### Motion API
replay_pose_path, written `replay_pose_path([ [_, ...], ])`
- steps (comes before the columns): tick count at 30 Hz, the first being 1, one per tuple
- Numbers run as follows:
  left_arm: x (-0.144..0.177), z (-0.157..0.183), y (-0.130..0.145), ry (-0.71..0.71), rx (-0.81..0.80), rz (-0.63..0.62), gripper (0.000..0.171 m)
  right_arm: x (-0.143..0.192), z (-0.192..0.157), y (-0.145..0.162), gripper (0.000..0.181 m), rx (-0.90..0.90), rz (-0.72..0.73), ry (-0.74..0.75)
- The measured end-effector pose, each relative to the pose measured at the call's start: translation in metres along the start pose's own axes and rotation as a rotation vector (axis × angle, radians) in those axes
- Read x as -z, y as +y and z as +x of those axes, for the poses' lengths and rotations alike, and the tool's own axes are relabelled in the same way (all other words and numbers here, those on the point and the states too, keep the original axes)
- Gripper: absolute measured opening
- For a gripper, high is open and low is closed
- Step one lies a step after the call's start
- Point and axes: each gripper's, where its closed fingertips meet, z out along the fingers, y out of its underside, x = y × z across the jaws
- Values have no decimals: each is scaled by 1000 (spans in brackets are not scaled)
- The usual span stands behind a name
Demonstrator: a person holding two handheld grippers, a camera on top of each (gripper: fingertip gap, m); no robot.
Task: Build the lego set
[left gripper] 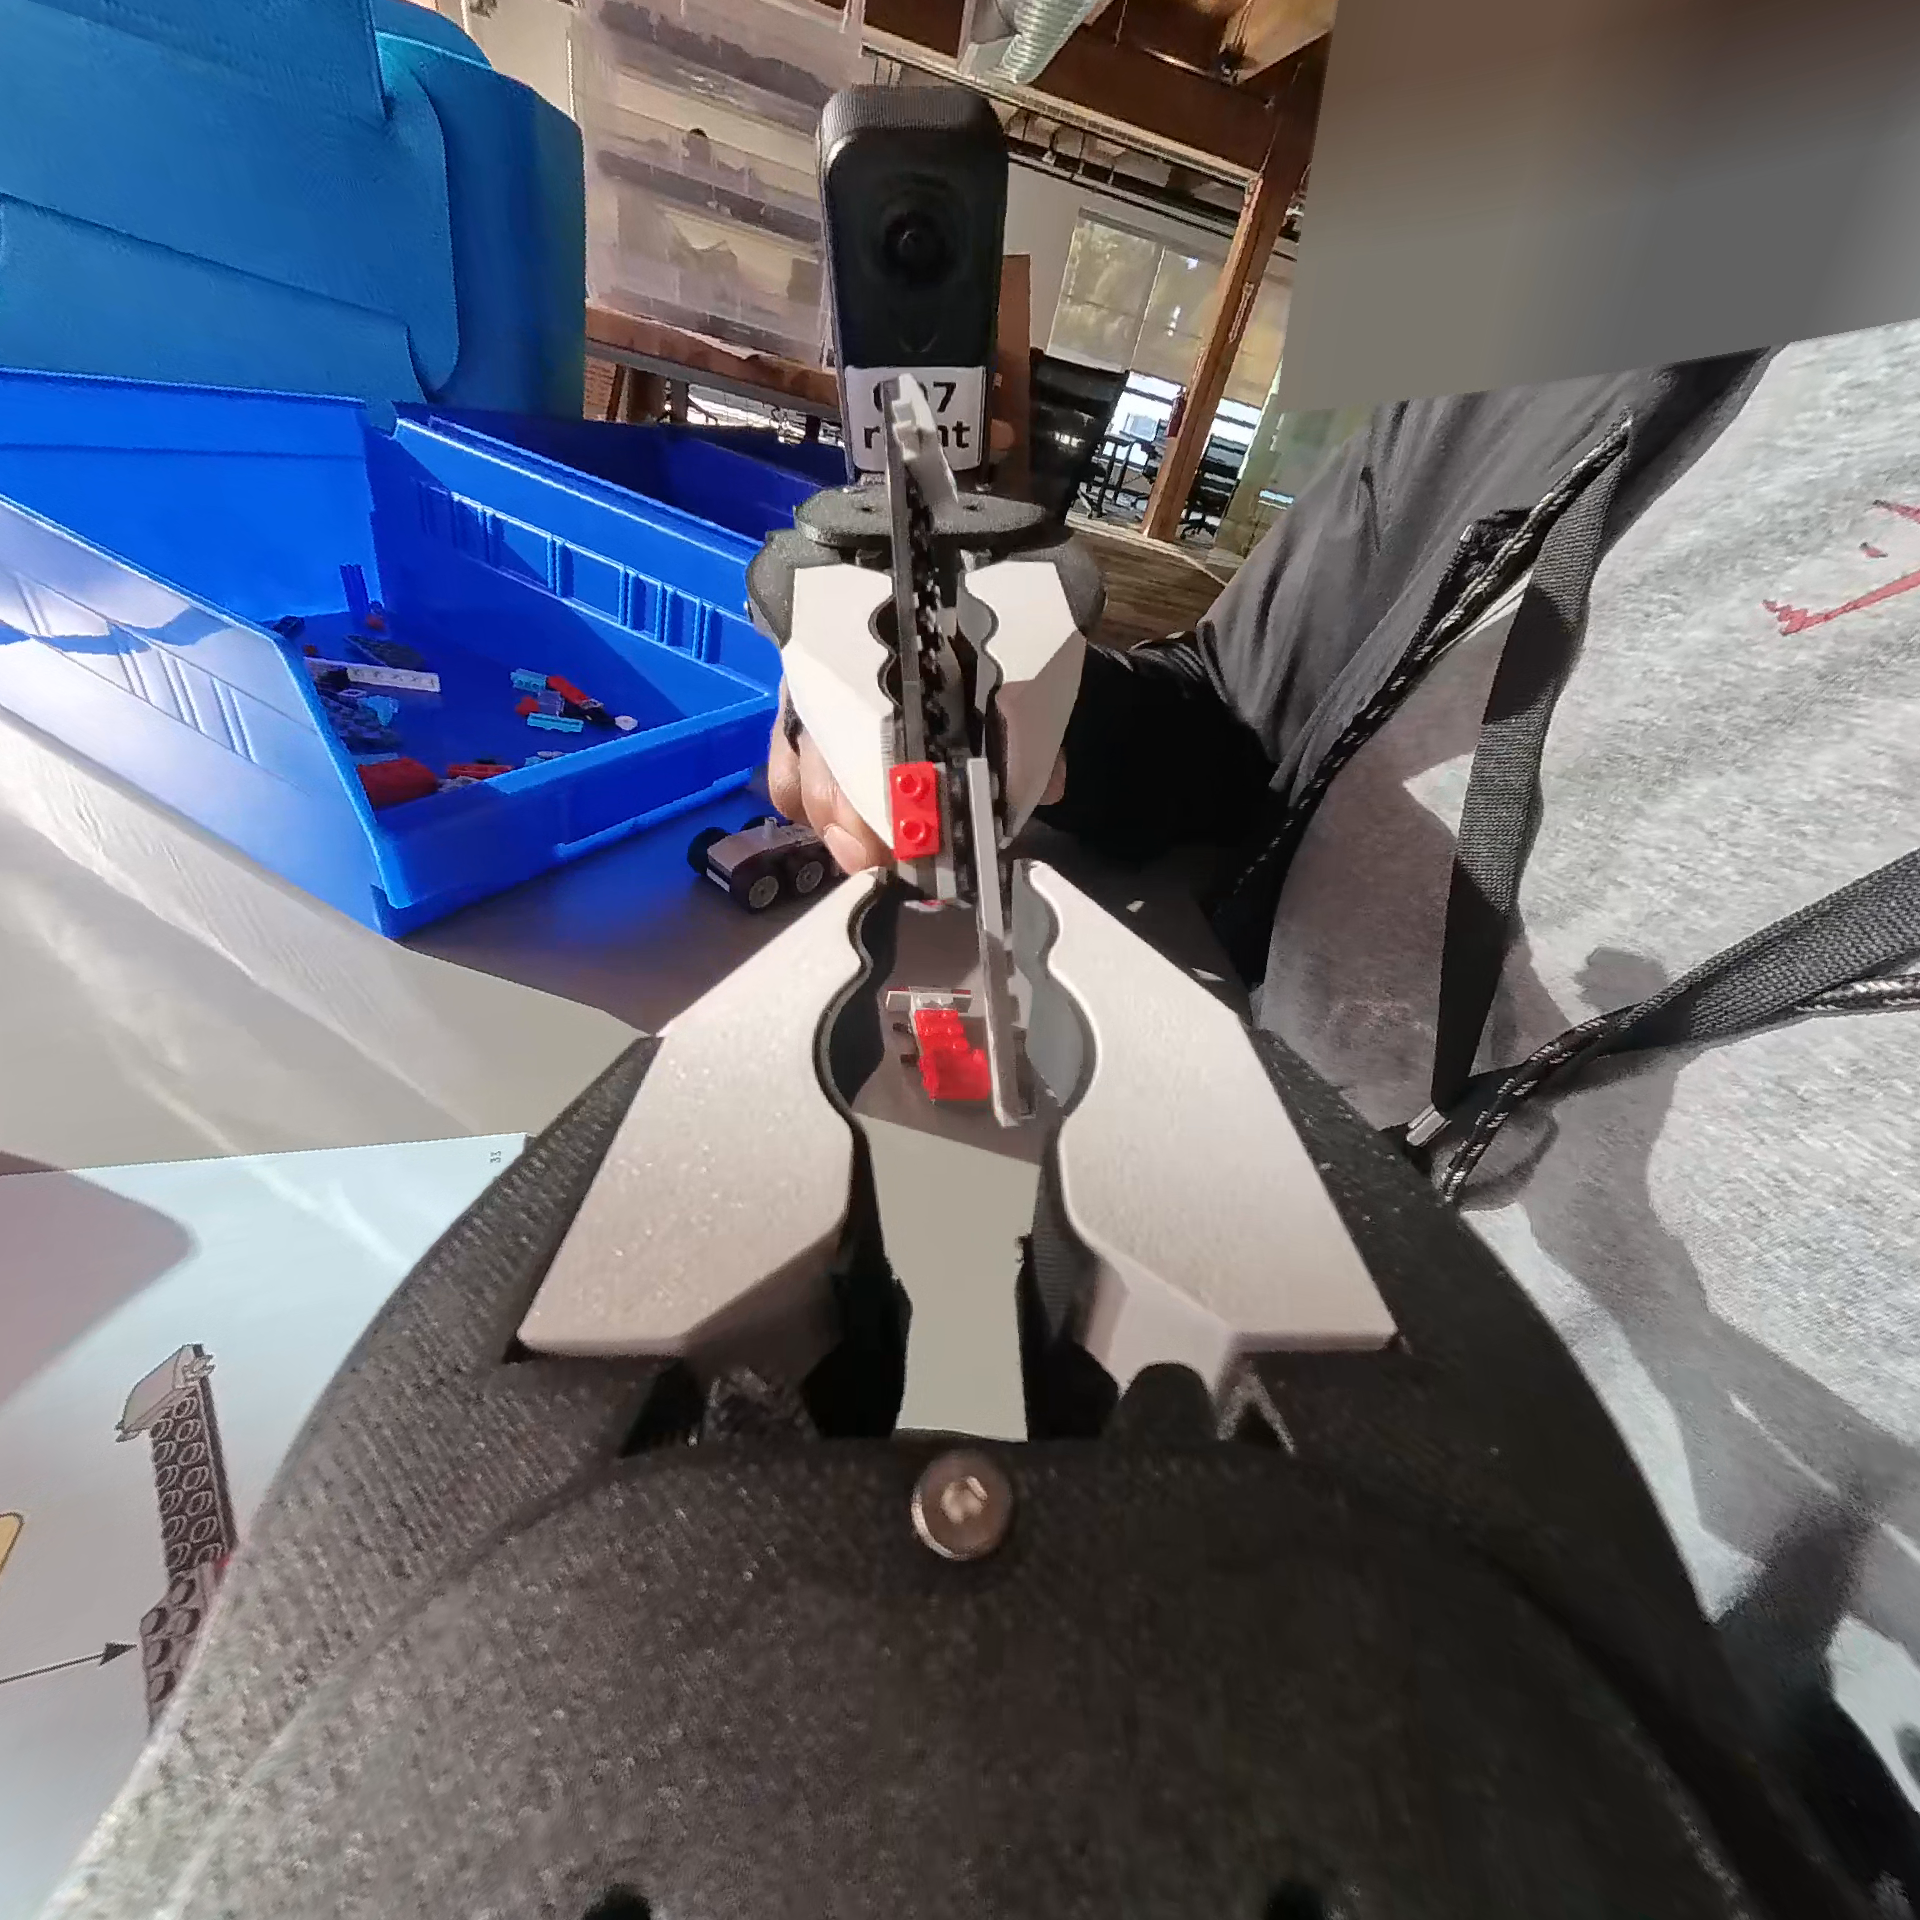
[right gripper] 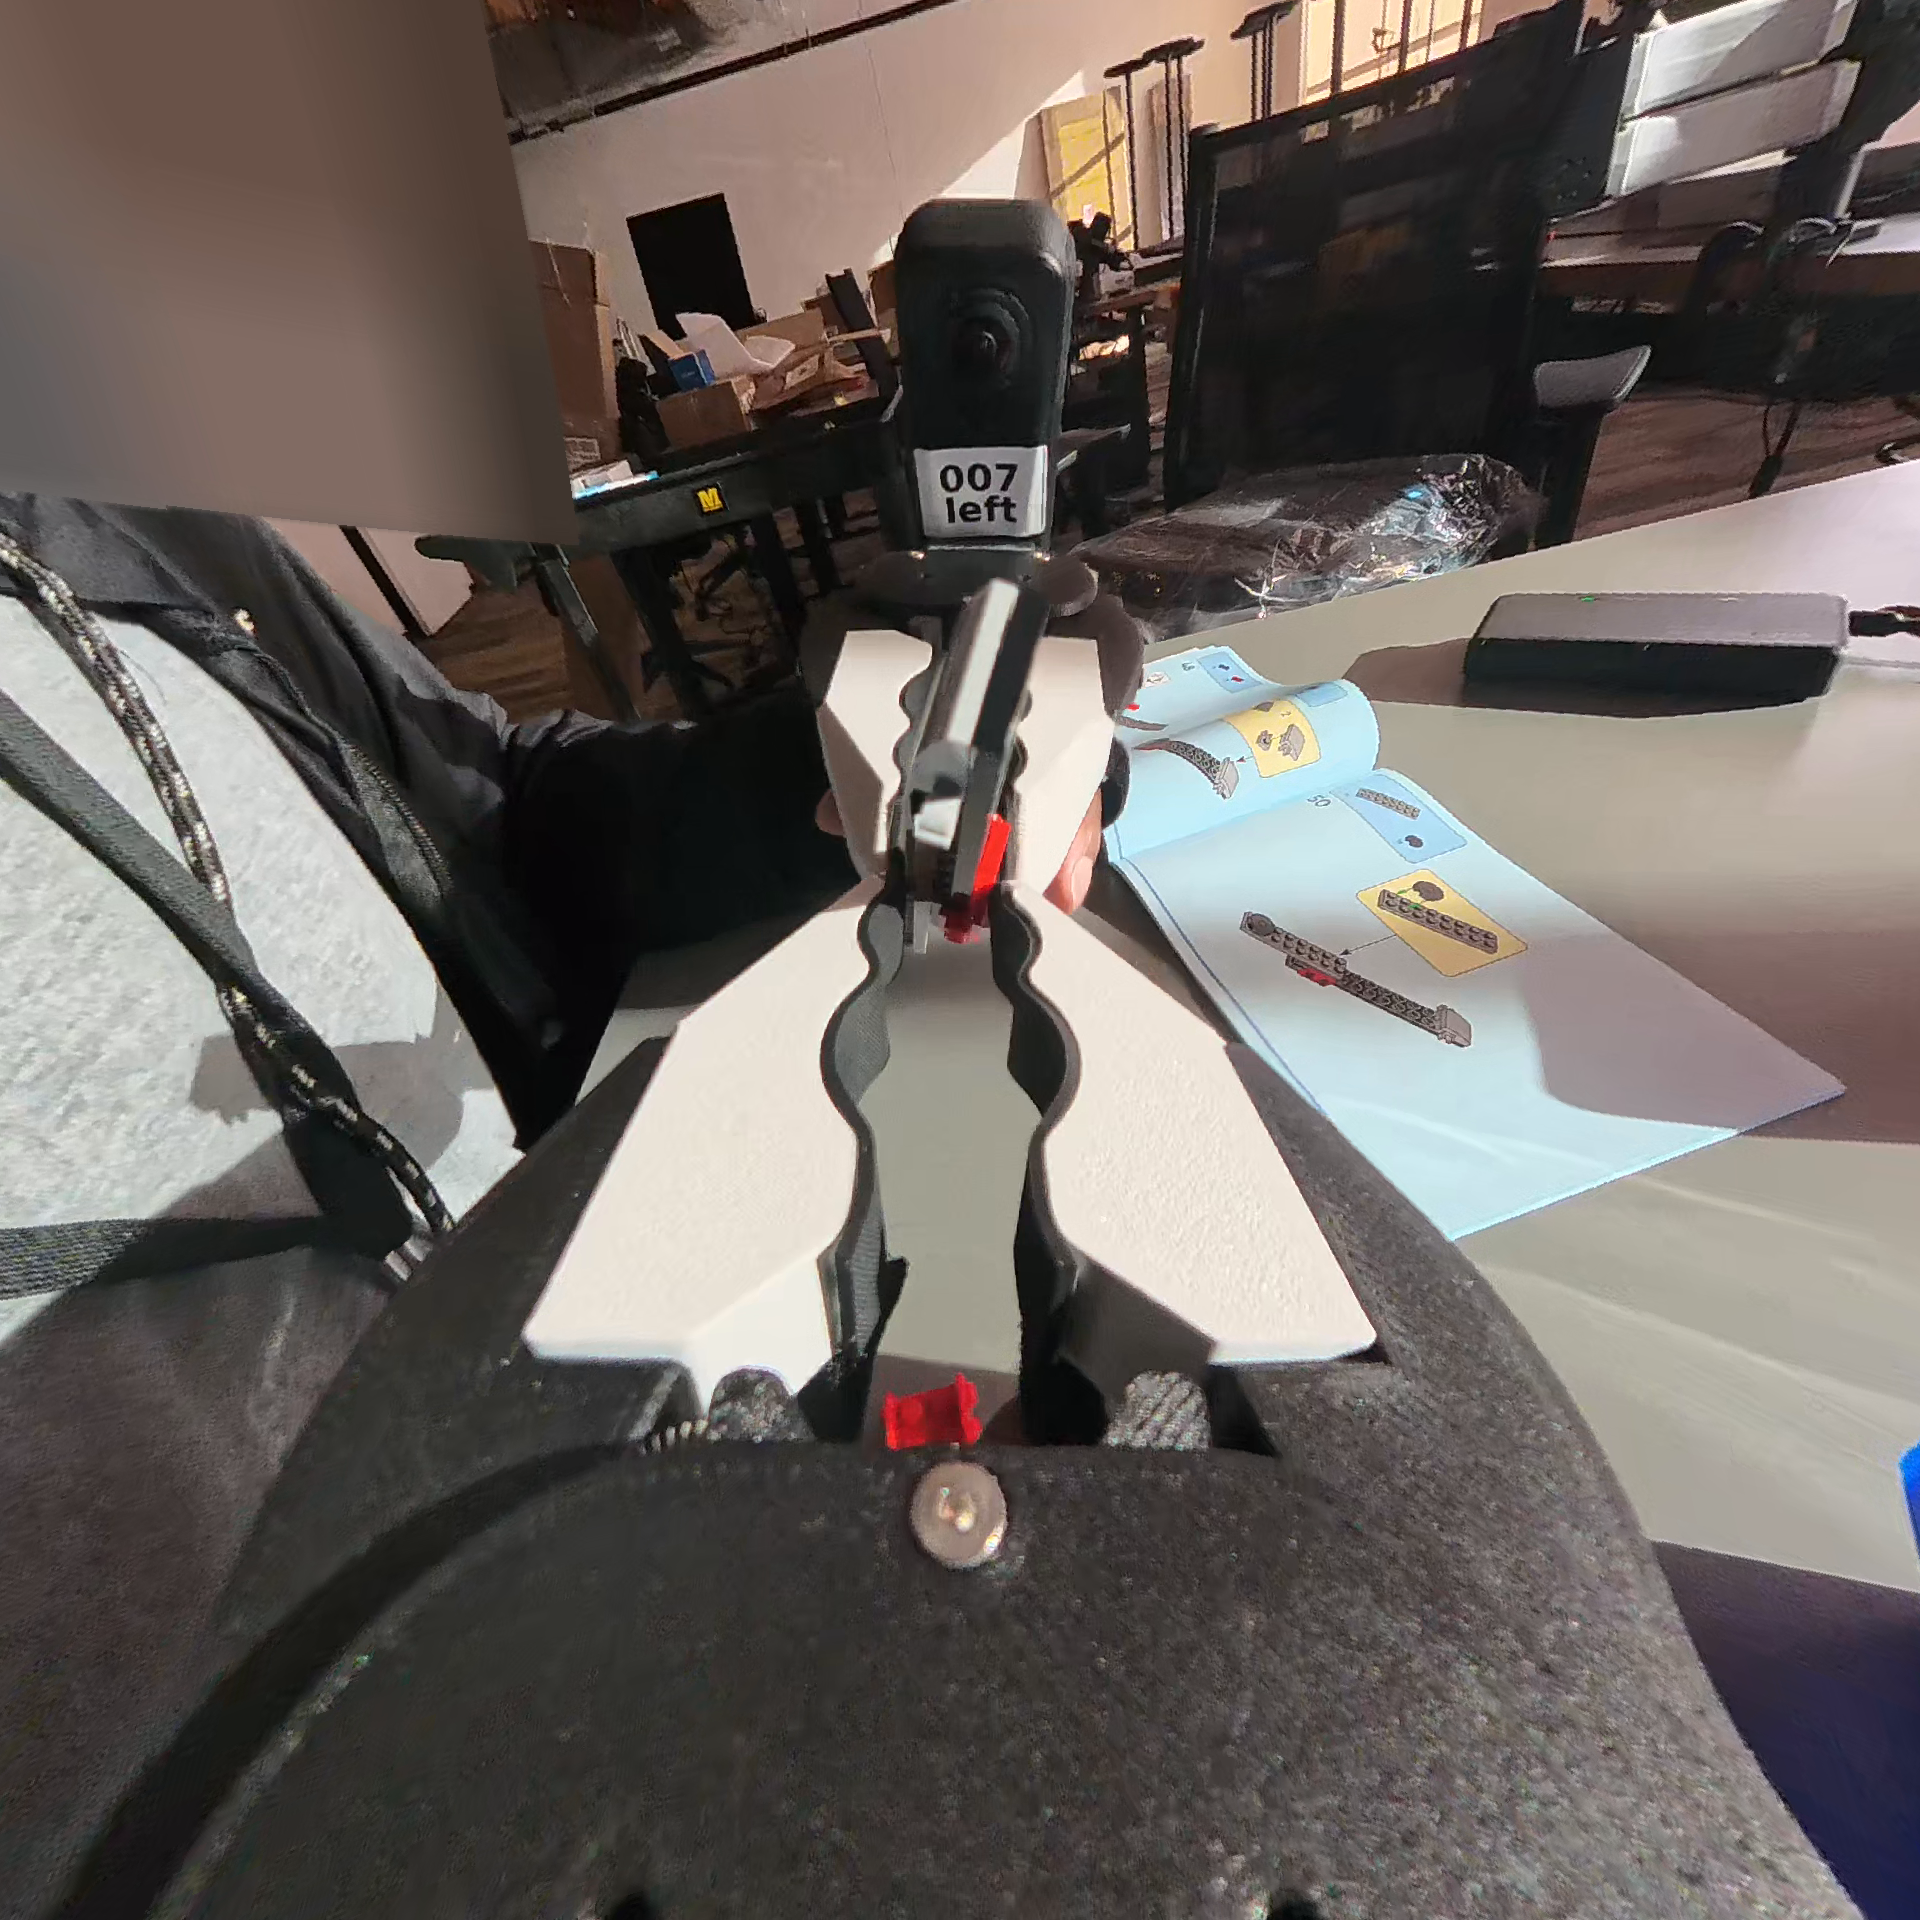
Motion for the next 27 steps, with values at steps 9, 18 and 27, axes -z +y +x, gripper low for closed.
replay_pose_path([
  [9,-5,9,4,30,-17,-22,24,-3,-9,5,18,-15,-1,-31],
  [18,-4,6,4,26,-3,-14,23,-3,-7,5,18,-42,17,-37],
  [27,-4,5,4,24,-2,-5,24,-2,-6,6,18,-64,23,-52],
])
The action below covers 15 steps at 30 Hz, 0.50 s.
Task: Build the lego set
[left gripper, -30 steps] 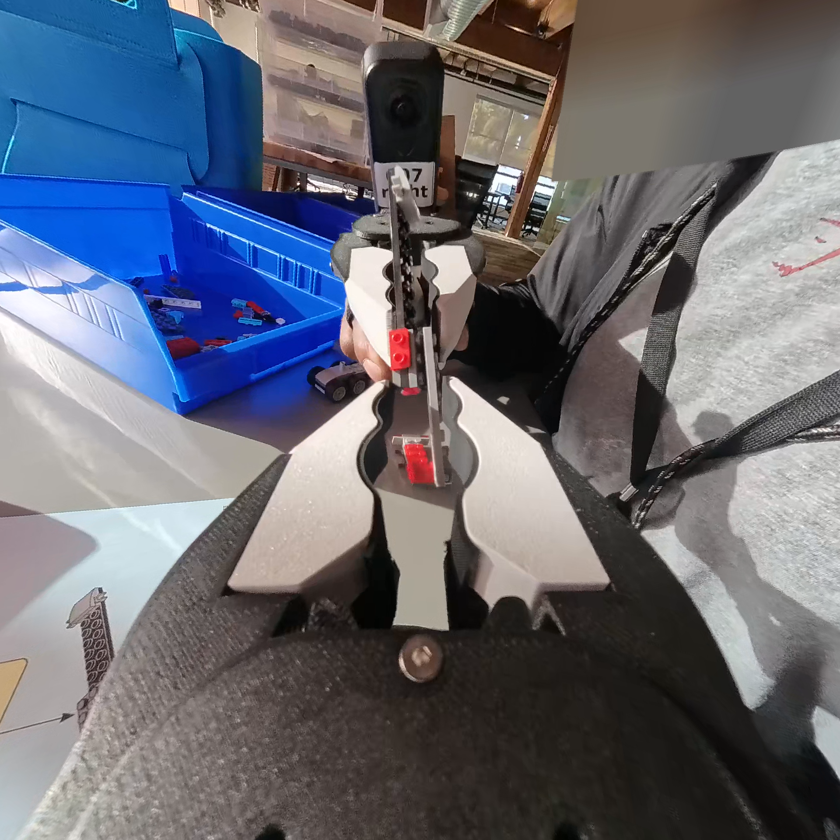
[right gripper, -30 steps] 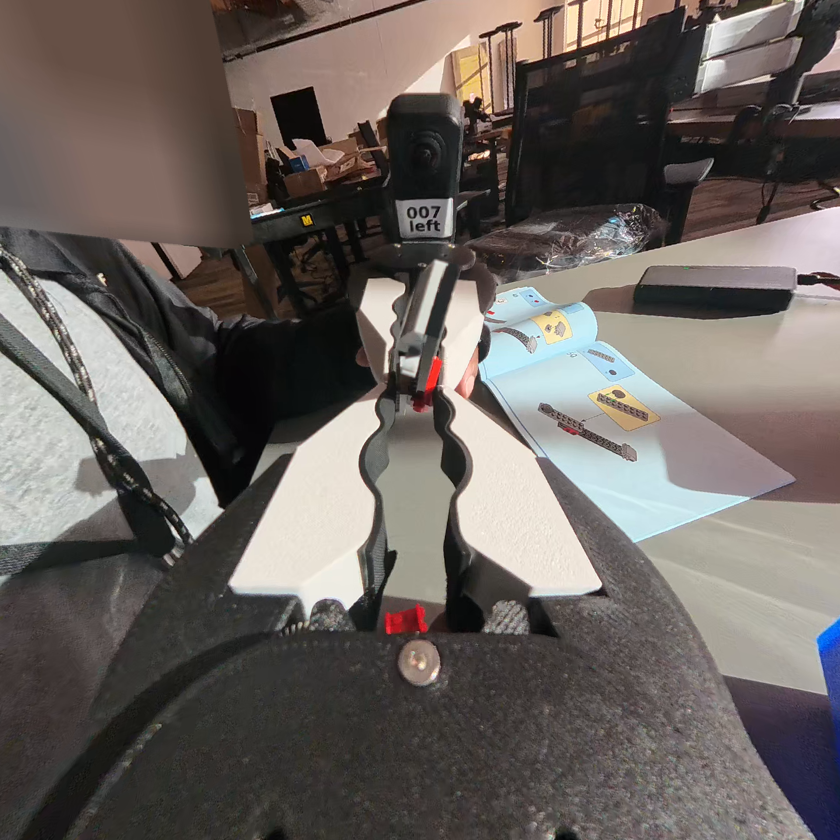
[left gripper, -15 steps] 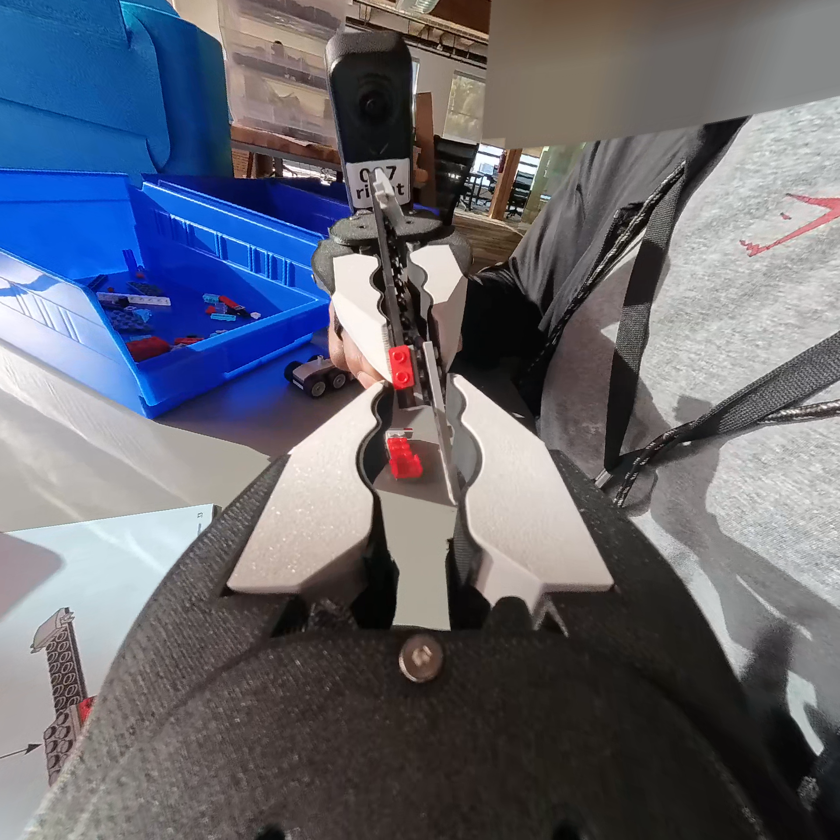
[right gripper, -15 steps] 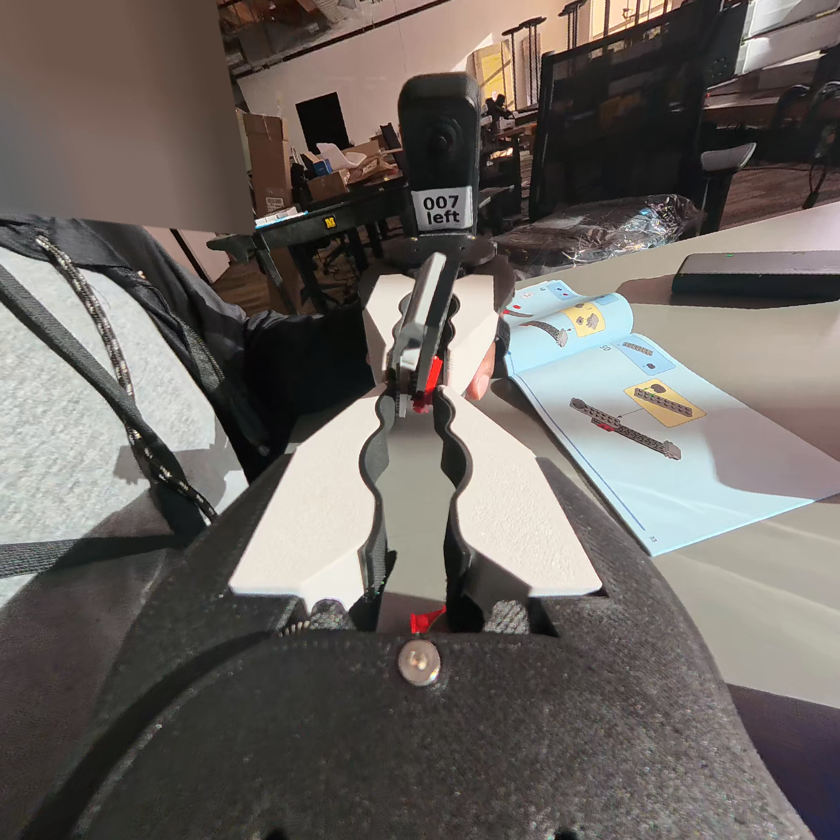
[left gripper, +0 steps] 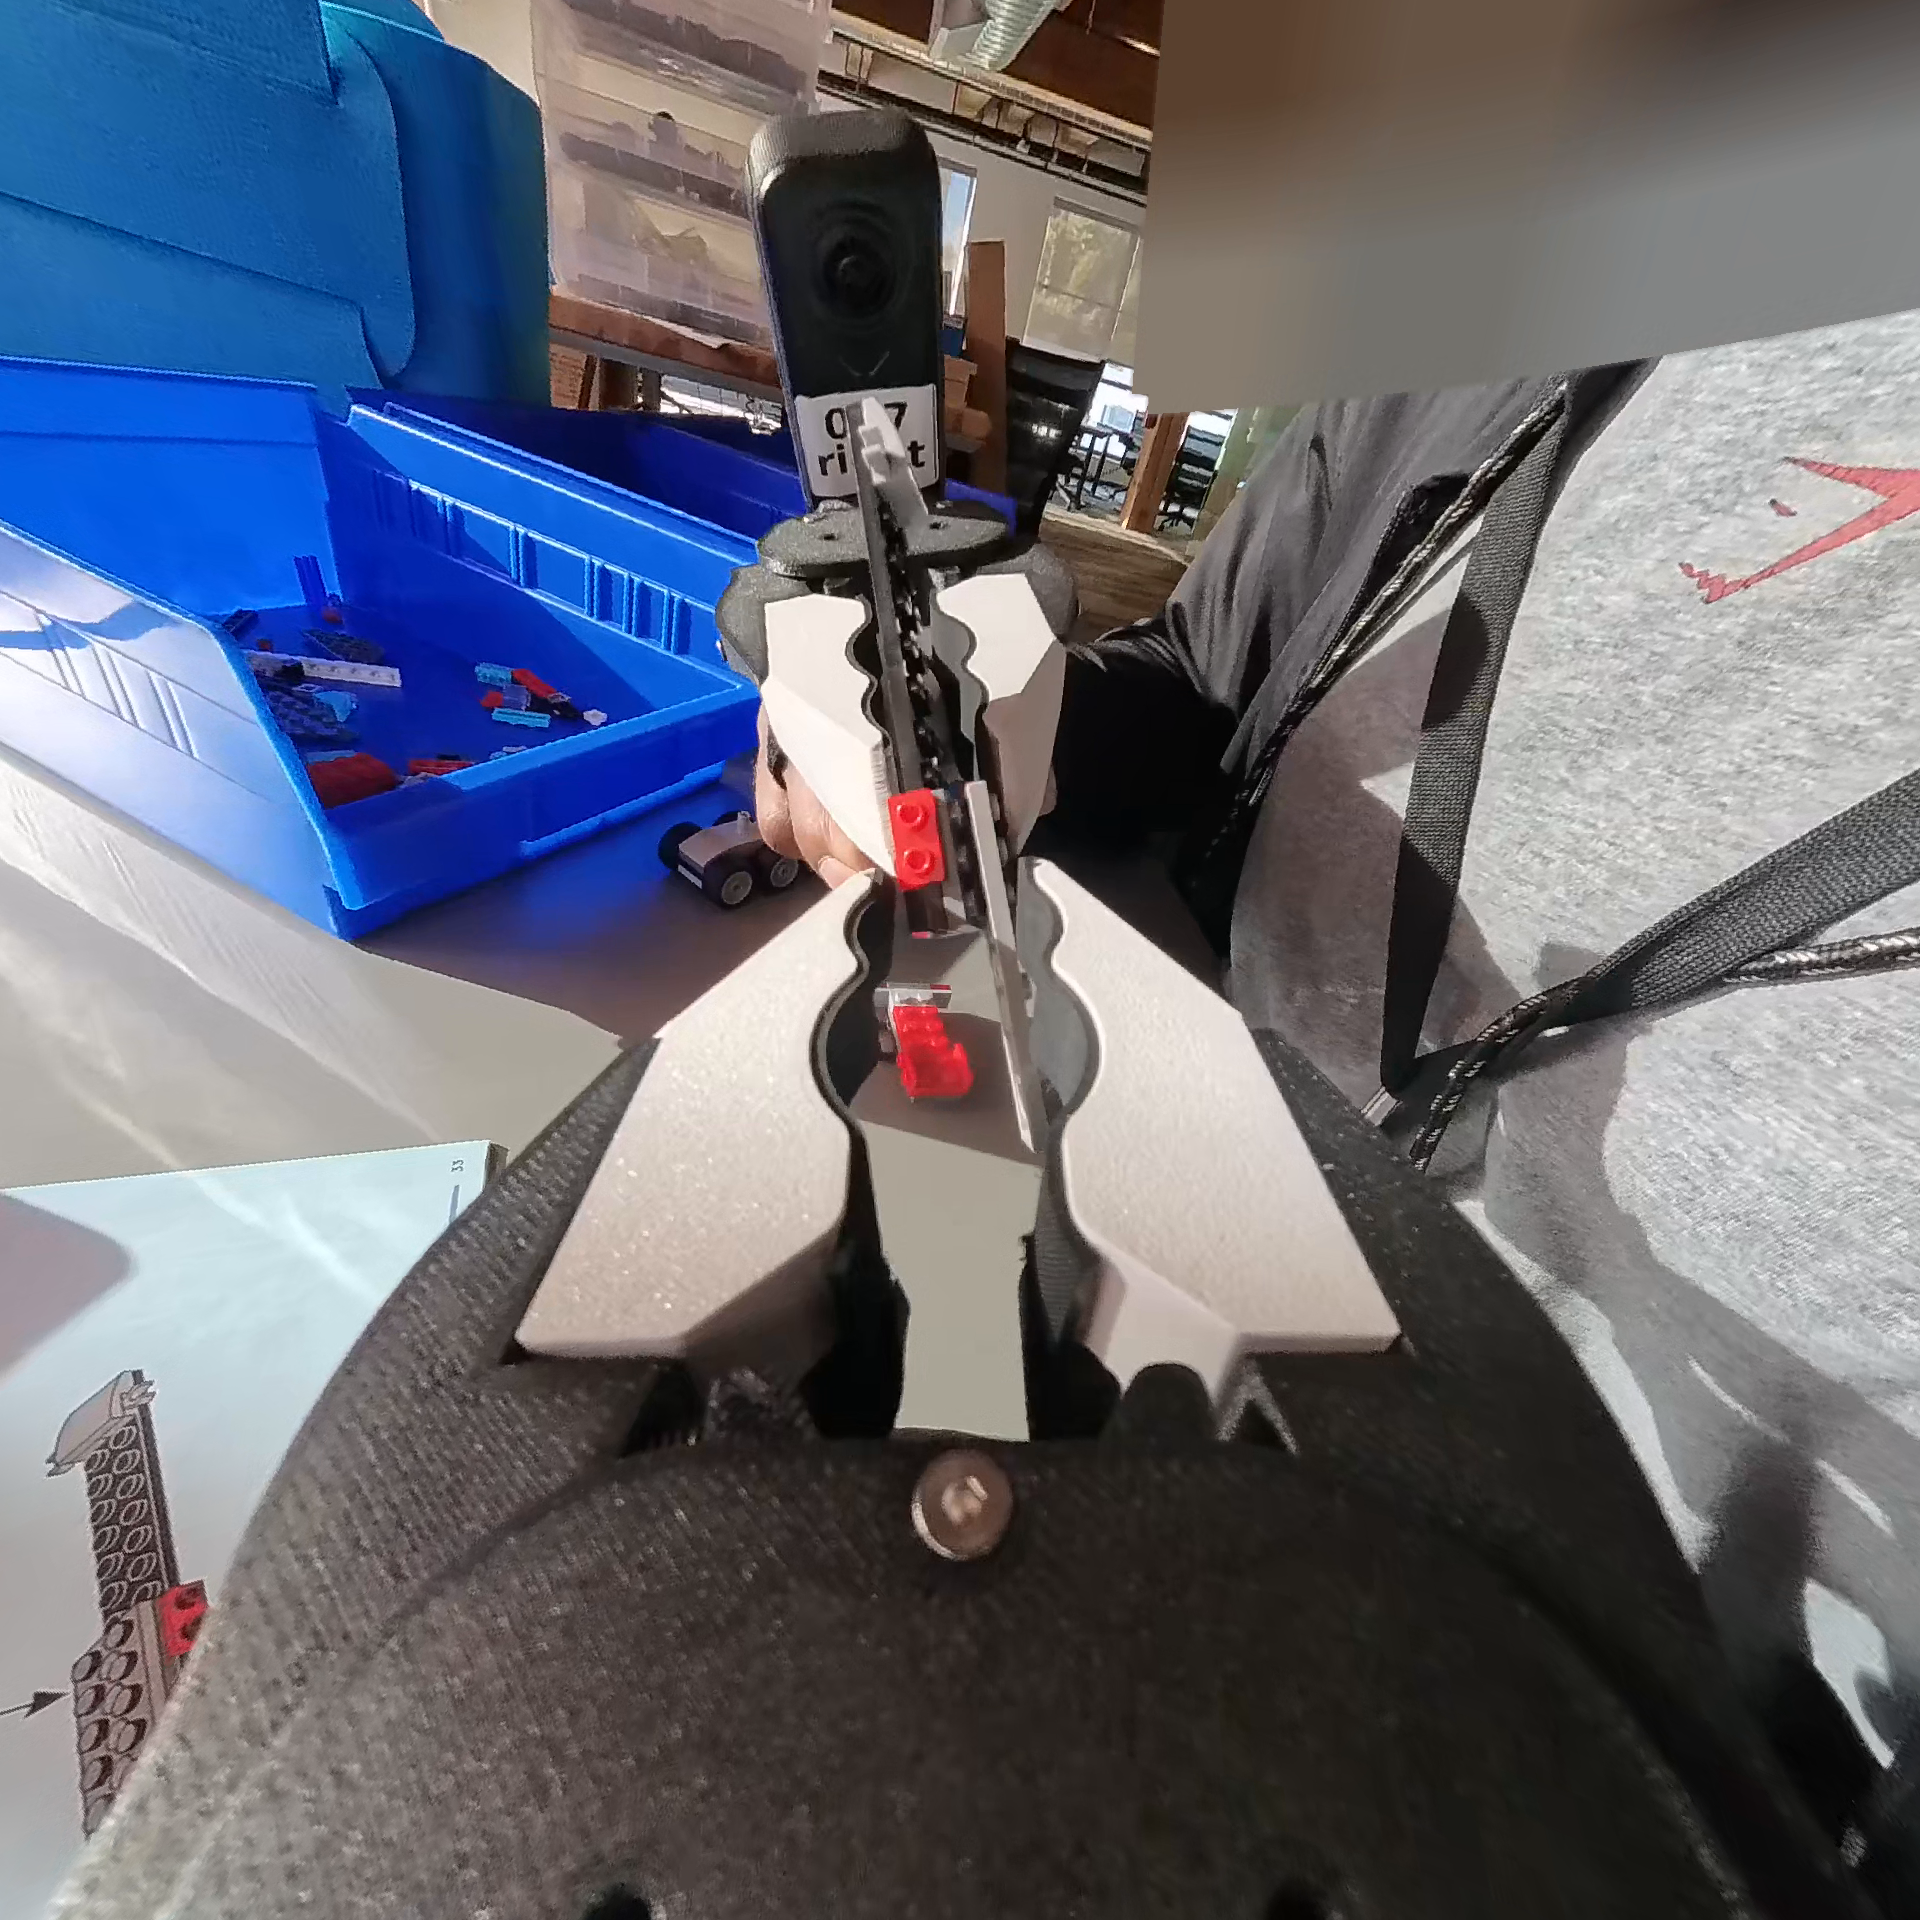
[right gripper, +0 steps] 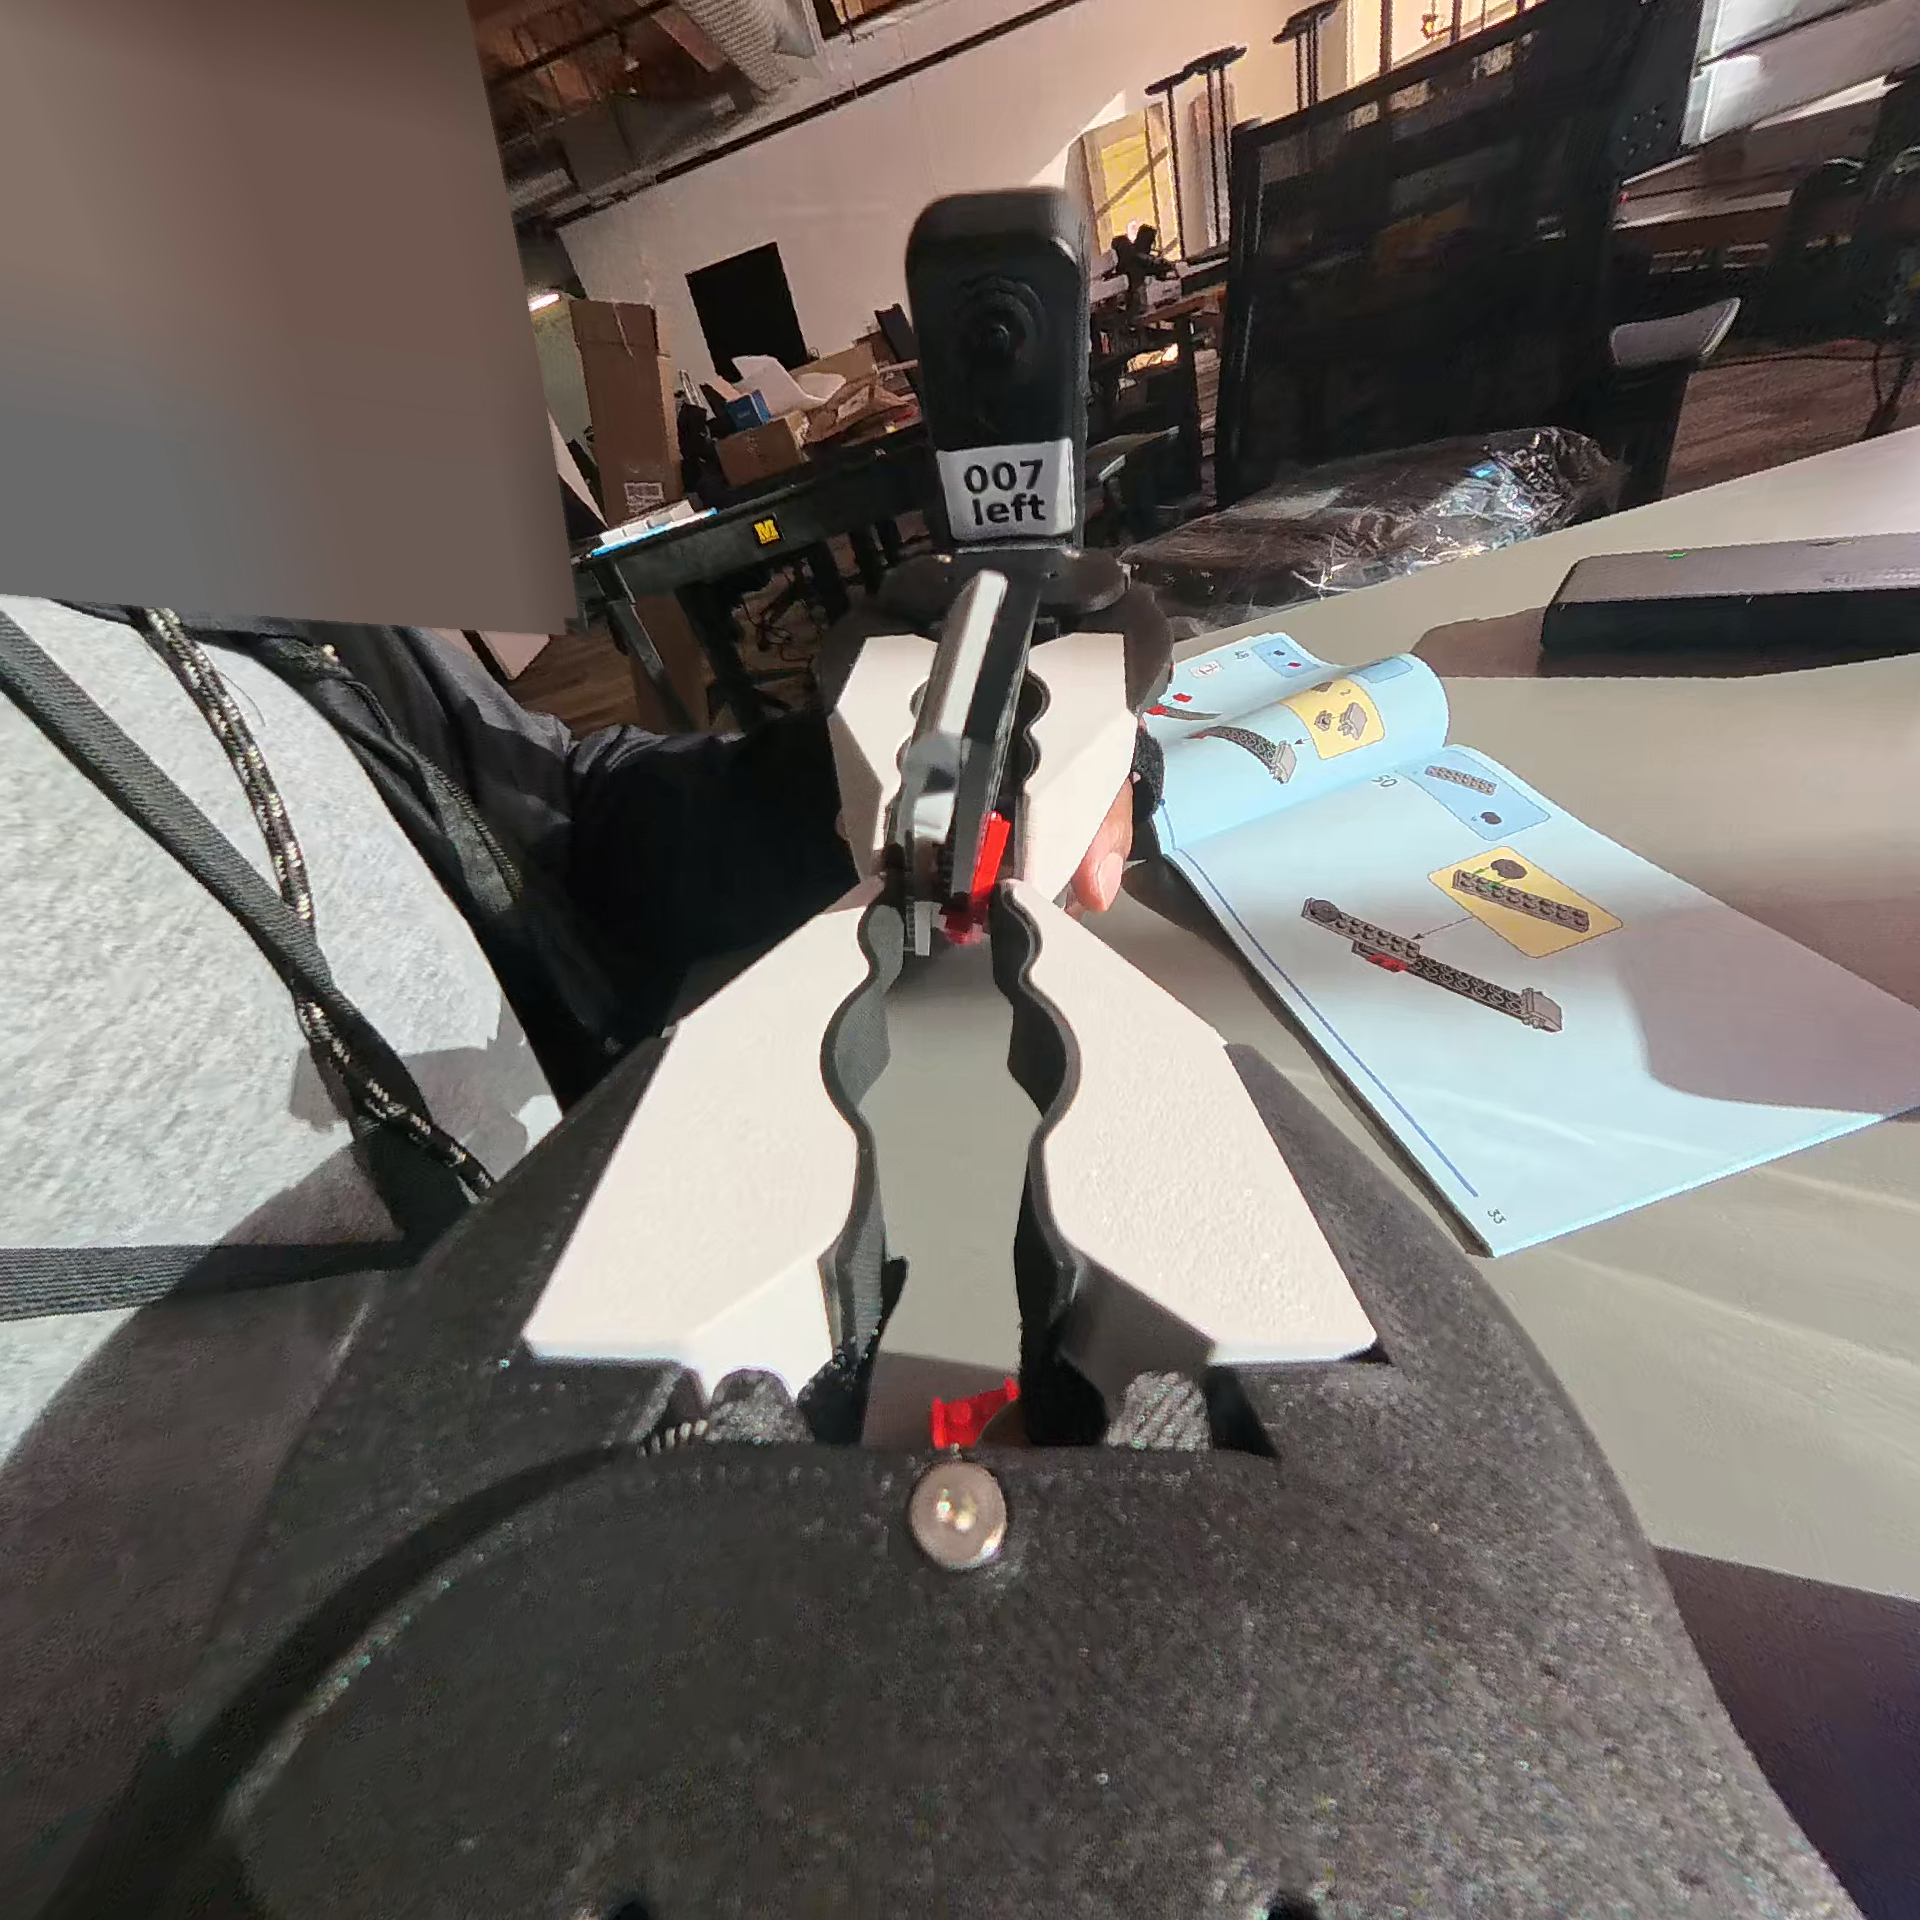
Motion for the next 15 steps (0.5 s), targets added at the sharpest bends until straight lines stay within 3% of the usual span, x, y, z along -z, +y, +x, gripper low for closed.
replay_pose_path([
  [15,0,-1,-4,22,24,46,18,3,0,-2,18,0,12,-1],
])
